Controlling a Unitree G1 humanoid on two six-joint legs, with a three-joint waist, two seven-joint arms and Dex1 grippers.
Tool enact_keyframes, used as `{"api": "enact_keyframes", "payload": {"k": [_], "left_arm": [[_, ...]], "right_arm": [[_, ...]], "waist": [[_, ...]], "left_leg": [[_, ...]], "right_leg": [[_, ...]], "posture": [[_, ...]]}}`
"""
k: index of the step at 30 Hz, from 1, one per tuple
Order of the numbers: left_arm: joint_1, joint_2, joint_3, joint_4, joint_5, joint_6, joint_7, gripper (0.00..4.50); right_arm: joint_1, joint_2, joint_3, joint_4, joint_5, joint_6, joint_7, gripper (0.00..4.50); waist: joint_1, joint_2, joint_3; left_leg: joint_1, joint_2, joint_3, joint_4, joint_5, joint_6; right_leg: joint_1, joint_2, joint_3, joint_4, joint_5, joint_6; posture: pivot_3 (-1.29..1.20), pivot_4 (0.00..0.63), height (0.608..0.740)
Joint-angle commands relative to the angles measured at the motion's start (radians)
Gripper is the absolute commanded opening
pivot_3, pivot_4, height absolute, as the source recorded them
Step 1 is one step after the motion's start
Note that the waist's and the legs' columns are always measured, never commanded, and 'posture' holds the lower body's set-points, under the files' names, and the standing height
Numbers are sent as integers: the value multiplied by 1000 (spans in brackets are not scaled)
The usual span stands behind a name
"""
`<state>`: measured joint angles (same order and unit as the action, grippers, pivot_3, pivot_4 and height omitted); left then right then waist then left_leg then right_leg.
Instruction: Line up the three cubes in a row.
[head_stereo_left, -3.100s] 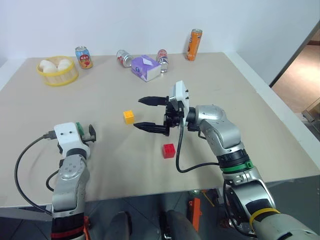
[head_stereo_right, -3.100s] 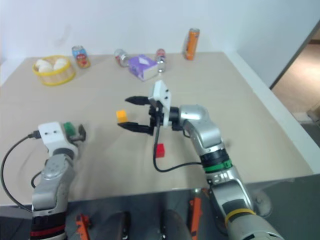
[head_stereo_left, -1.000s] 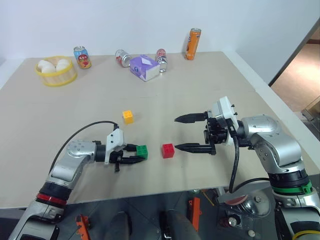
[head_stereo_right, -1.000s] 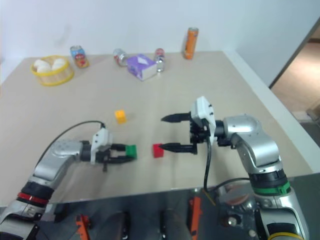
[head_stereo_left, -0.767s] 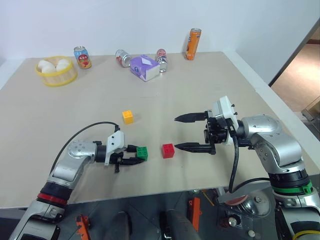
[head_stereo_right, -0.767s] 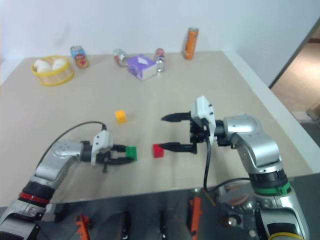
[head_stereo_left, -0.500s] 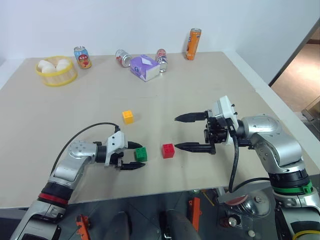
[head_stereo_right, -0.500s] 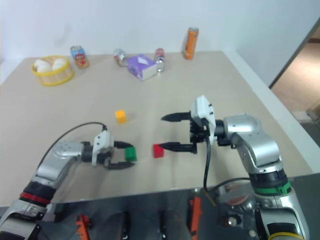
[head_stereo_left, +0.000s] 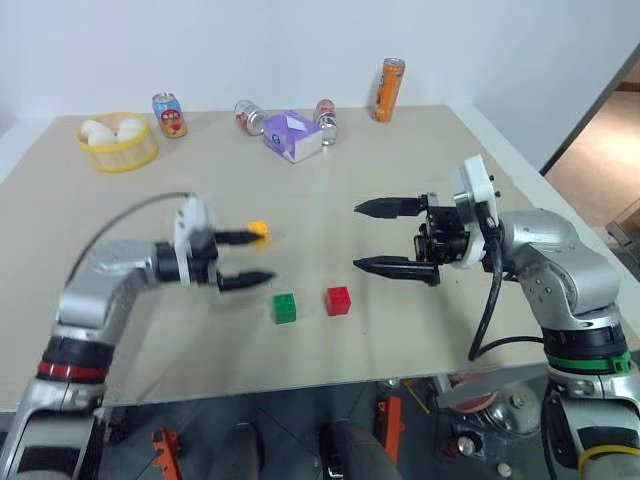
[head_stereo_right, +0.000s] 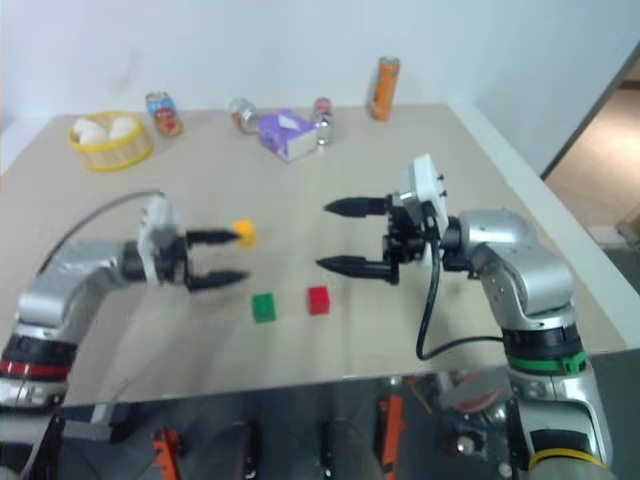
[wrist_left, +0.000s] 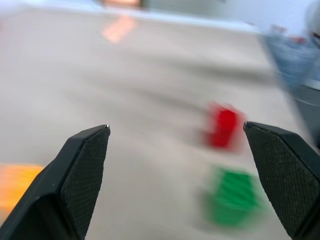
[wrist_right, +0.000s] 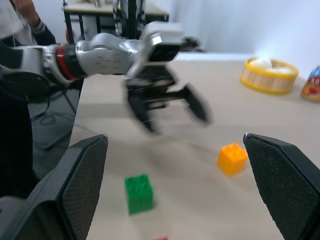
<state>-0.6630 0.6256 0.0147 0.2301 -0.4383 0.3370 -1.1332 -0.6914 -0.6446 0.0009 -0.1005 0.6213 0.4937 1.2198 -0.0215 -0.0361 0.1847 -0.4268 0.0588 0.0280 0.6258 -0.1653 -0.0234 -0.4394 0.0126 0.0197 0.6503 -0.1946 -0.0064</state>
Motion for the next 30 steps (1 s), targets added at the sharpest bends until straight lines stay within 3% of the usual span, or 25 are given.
{"api": "enact_keyframes", "payload": {"k": [1,11,20,25,29,30], "left_arm": [[-86,-30,-15,235,100,-147,16,4427],[-351,-121,-62,800,268,-414,-68,4427],[-429,-164,-87,1000,401,-489,-32,4427],[-430,-175,-75,1027,433,-499,-11,3016],[-433,-178,-65,1036,442,-499,2,1464],[-433,-178,-63,1037,444,-499,5,1307]], "right_arm": [[-49,19,7,68,-35,-51,11,4500],[-111,54,27,184,-107,-135,33,4500],[-84,51,8,133,-106,-125,-1,4500],[-63,43,-5,101,-97,-111,-23,4500],[-53,39,-9,87,-93,-103,-30,4500],[-53,38,-9,86,-93,-102,-31,4500]], "waist": [[0,0,0],[0,0,0],[-1,0,0],[-1,0,0],[0,0,0],[0,0,0]], "left_leg": [[0,0,1,0,0,0],[-7,-1,0,0,-2,2],[-7,-1,0,1,-2,3],[-7,-1,0,1,-2,3],[-7,-1,0,2,-2,3],[-7,-1,0,2,-2,3]], "right_leg": [[0,0,1,0,0,0],[-5,0,0,0,1,6],[-5,0,0,1,1,6],[-5,0,0,1,2,6],[-5,0,0,1,2,6],[-5,0,0,1,2,6]], "posture": [[0,150,740],[0,150,740],[0,150,740],[0,150,740],[0,150,740],[0,150,740]]}}
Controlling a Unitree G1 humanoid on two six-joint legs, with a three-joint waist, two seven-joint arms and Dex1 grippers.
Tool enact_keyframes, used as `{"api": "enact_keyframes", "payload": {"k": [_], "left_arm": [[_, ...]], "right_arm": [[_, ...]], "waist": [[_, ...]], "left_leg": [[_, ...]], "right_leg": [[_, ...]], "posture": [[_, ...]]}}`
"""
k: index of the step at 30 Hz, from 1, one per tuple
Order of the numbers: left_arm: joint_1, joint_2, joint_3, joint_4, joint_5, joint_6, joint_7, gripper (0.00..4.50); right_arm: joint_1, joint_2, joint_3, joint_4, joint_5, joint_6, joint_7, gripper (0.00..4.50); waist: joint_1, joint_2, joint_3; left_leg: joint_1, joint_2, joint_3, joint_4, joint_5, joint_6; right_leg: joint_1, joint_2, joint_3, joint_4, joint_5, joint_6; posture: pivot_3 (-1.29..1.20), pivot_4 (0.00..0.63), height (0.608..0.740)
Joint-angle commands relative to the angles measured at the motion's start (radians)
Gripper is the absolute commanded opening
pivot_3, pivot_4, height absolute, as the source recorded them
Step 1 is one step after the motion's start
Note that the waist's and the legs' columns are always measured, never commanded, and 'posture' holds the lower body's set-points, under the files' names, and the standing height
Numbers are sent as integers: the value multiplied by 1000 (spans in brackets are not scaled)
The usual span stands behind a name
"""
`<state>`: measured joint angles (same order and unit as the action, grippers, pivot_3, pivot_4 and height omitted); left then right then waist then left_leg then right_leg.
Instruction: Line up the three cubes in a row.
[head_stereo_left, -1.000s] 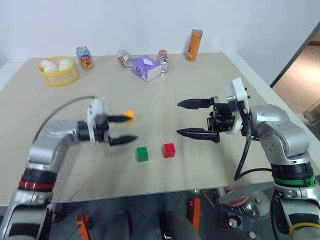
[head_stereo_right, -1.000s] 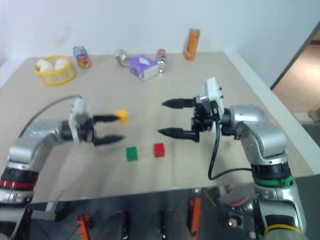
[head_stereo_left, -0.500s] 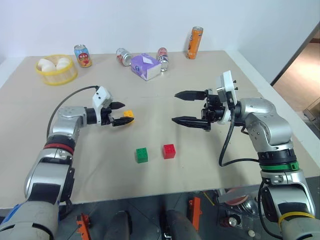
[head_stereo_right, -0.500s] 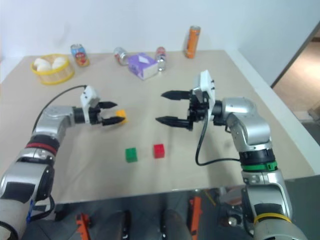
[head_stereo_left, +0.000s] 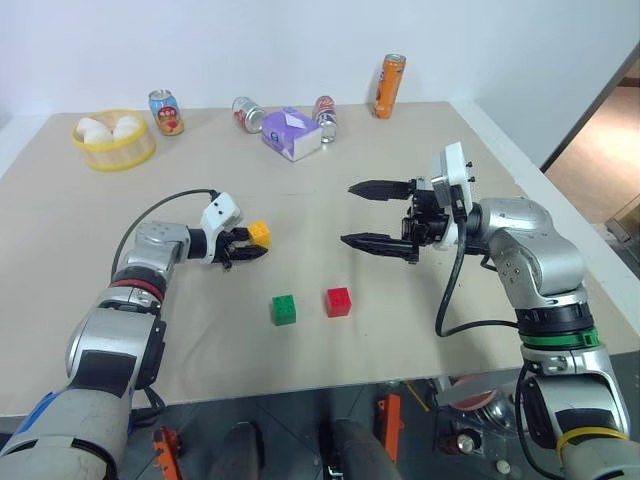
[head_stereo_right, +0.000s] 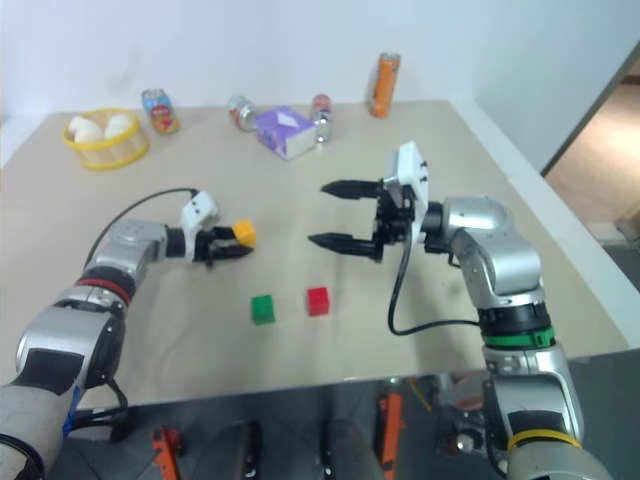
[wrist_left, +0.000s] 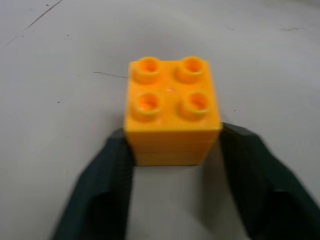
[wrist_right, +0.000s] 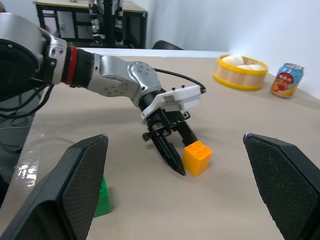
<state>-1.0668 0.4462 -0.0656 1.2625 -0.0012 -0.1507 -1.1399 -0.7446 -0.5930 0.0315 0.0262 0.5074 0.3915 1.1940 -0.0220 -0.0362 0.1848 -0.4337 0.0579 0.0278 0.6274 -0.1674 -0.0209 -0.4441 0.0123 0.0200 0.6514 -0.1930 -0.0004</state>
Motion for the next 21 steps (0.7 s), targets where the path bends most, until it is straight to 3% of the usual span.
{"api": "enact_keyframes", "payload": {"k": [1,7,11,16,21], "left_arm": [[-29,1,19,6,9,-12,15,1305],[-10,18,32,-12,-3,-33,-17,1305],[40,65,44,-93,-36,-78,-157,1305],[220,171,64,-395,-139,-8,-381,1305],[465,271,60,-795,-232,143,-438,1305]], "right_arm": [[1,-14,-40,-42,22,1,-6,4500],[8,-14,-36,-51,29,7,1,4500],[32,-30,-30,-99,43,27,14,4500],[78,-72,-23,-197,73,64,37,4500],[110,-89,1,-239,76,68,63,4500]], "waist": [[0,0,0],[0,0,0],[-2,0,0],[-4,0,0],[-3,0,0]], "left_leg": [[0,0,0,0,0,0],[1,0,0,1,0,0],[1,0,0,1,0,0],[2,2,0,-1,0,0],[3,3,0,0,0,0]], "right_leg": [[0,0,0,0,0,0],[0,0,0,1,0,0],[0,0,0,1,0,0],[0,1,0,2,-1,-1],[1,0,0,4,-2,-3]], "posture": [[0,150,740],[0,150,740],[0,150,740],[0,150,740],[0,150,740]]}}
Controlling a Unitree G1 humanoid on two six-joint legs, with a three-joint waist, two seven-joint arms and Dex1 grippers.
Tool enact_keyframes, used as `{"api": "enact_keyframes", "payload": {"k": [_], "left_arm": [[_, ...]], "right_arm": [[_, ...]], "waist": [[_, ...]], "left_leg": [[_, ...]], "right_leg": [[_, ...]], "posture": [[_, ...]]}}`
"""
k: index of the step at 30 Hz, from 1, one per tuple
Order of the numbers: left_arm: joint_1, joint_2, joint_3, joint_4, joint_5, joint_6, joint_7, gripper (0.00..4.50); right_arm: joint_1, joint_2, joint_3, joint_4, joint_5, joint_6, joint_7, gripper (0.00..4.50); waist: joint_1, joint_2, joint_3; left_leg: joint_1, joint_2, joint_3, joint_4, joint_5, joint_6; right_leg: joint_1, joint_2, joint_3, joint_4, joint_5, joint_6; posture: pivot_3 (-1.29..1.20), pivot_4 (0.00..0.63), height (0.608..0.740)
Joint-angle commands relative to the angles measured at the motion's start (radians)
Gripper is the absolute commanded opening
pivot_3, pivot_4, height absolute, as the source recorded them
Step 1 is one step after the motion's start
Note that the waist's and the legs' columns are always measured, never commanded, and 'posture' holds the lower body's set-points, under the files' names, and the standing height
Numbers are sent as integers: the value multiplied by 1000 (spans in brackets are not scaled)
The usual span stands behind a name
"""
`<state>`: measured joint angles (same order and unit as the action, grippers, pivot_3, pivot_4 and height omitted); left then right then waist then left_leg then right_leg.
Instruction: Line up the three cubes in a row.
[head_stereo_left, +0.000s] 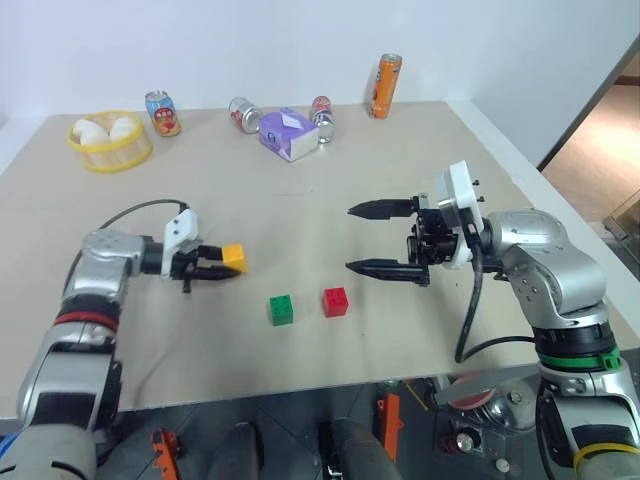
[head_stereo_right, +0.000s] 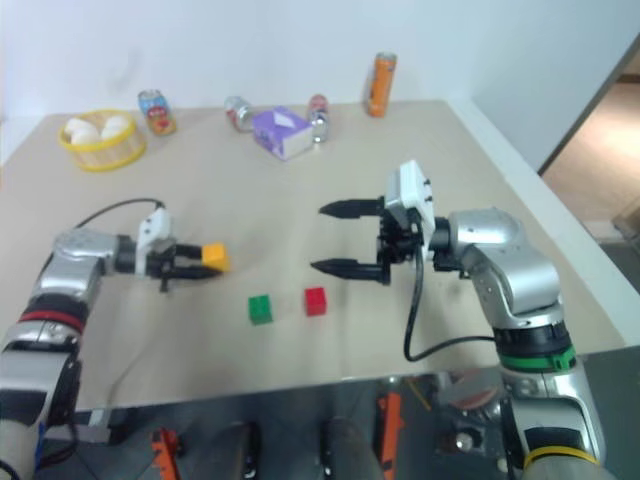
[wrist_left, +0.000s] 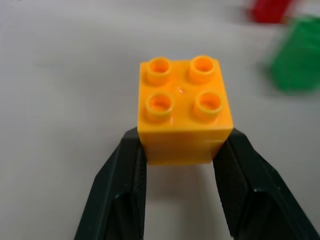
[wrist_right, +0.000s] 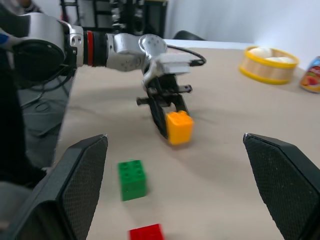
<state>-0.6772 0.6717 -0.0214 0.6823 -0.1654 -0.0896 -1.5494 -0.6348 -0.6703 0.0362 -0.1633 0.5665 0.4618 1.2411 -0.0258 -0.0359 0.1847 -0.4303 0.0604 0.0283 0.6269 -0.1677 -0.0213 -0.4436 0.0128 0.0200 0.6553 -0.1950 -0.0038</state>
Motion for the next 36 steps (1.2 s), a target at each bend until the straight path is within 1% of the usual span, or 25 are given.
{"api": "enact_keyframes", "payload": {"k": [1,4,9,14,21,36], "left_arm": [[120,59,15,-287,-84,118,-28,1305],[218,83,10,-425,-104,179,-3,1305],[278,91,0,-463,-88,167,35,1305],[295,108,-5,-461,-83,154,47,1305],[288,127,-8,-405,-76,125,39,1305],[263,108,-51,-352,-35,53,45,1305]], "right_arm": [[0,-11,3,-48,14,-5,21,4500],[-7,1,17,-33,5,-13,32,4500],[-19,11,38,-14,-7,-25,42,4500],[-7,6,40,-13,-15,-27,52,4500],[11,8,40,-18,-20,-25,50,4500],[19,6,33,-28,-17,-18,39,4500]], "waist": [[1,0,0],[3,0,0],[3,0,0],[3,0,0],[3,0,0],[4,0,0]], "left_leg": [[0,0,0,1,0,0],[1,0,0,3,0,0],[1,1,1,7,0,0],[1,1,1,7,0,0],[1,1,1,6,0,0],[1,1,2,6,0,0]], "right_leg": [[0,0,0,1,0,0],[1,0,0,1,-2,-4],[2,0,0,2,-1,-5],[1,0,0,2,-1,-6],[1,0,0,2,-1,-6],[1,0,0,2,-1,-6]], "posture": [[0,150,740],[0,150,740],[0,150,740],[0,150,740],[0,150,740],[0,150,740]]}}
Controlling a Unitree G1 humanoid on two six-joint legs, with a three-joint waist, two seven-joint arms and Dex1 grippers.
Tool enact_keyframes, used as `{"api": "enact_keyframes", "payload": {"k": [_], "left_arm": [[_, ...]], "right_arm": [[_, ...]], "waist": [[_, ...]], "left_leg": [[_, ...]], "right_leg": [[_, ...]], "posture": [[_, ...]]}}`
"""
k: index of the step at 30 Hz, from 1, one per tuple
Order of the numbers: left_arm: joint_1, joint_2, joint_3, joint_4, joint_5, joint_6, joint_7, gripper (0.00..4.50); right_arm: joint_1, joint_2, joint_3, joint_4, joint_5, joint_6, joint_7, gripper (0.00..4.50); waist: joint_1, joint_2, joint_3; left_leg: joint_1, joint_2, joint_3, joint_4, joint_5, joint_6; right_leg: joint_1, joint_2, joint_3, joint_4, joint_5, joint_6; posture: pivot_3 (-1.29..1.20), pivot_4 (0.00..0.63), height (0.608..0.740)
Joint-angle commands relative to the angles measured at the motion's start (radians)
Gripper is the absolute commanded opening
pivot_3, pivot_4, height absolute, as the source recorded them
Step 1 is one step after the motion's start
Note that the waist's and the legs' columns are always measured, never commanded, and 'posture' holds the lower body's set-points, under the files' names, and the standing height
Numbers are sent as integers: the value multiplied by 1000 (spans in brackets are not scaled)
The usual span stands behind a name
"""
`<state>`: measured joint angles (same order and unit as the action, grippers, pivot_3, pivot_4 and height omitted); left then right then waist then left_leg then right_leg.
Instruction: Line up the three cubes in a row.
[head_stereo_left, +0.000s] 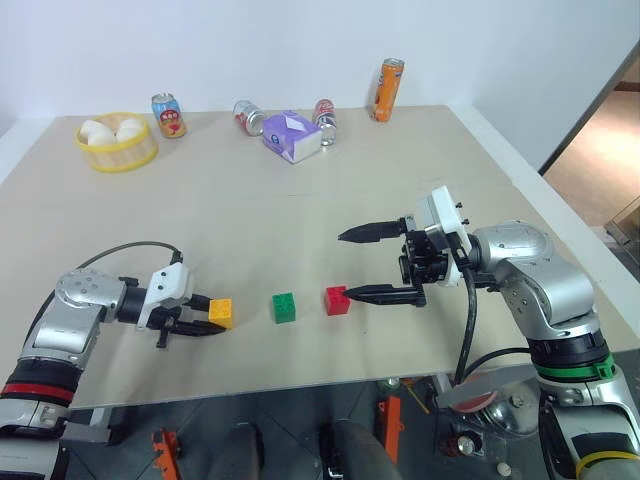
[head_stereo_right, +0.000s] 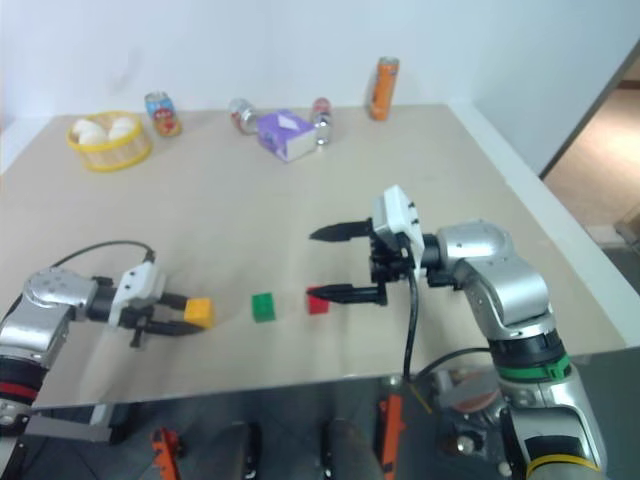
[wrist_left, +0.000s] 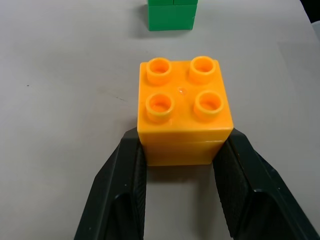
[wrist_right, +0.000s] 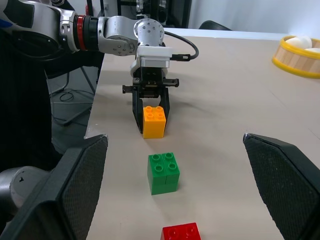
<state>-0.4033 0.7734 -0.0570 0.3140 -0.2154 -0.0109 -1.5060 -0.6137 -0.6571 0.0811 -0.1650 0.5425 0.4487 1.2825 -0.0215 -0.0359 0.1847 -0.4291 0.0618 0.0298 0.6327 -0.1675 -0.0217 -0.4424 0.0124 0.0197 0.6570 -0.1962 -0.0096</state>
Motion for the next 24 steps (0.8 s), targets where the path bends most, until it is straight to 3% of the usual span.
{"api": "enact_keyframes", "payload": {"k": [1,2,7,9,14,18,20,24], "left_arm": [[-12,6,-18,23,18,-37,0,1805],[-14,7,-20,28,19,-43,-1,2352],[-30,13,-23,43,16,-50,-10,4036],[-38,15,-20,46,13,-53,-14,4453],[-55,24,1,17,-24,-23,-26,4453],[-66,45,60,-119,-153,188,-19,4453],[-97,42,126,-213,-279,384,56,4453],[-147,-44,350,-367,-561,740,423,4453]], "right_arm": [[-3,-7,-13,-26,7,-5,-4,4500],[-3,-7,-13,-25,6,-5,-5,4500],[-7,-4,-13,-19,4,-10,-6,4500],[-10,-2,-13,-15,3,-13,-5,4500],[-14,-2,-18,-14,10,-11,-2,4500],[-20,7,-80,-39,123,75,-21,4500],[-24,11,-114,-43,169,110,-50,4500],[26,50,-185,-55,235,163,-168,4500]], "waist": [[0,0,0],[0,0,0],[5,2,-1],[5,2,-1],[3,2,-1],[1,2,-1],[0,2,-1],[0,2,-1]], "left_leg": [[0,0,0,0,0,0],[0,0,0,0,0,0],[1,0,1,0,0,0],[1,0,1,0,0,0],[1,0,-1,0,0,0],[1,1,-1,0,1,1],[0,2,-1,0,1,0],[-2,2,-2,0,-1,-1]], "right_leg": [[0,0,0,0,0,0],[0,0,0,0,0,0],[1,-1,-1,0,0,0],[1,-2,-1,0,1,0],[1,-2,-3,0,2,0],[1,-1,-3,0,3,-2],[0,0,-3,0,3,-3],[-1,1,-3,0,0,5]], "posture": [[0,150,740],[0,150,740],[0,150,740],[0,150,740],[0,150,740],[0,150,740],[0,150,740],[0,150,740]]}}
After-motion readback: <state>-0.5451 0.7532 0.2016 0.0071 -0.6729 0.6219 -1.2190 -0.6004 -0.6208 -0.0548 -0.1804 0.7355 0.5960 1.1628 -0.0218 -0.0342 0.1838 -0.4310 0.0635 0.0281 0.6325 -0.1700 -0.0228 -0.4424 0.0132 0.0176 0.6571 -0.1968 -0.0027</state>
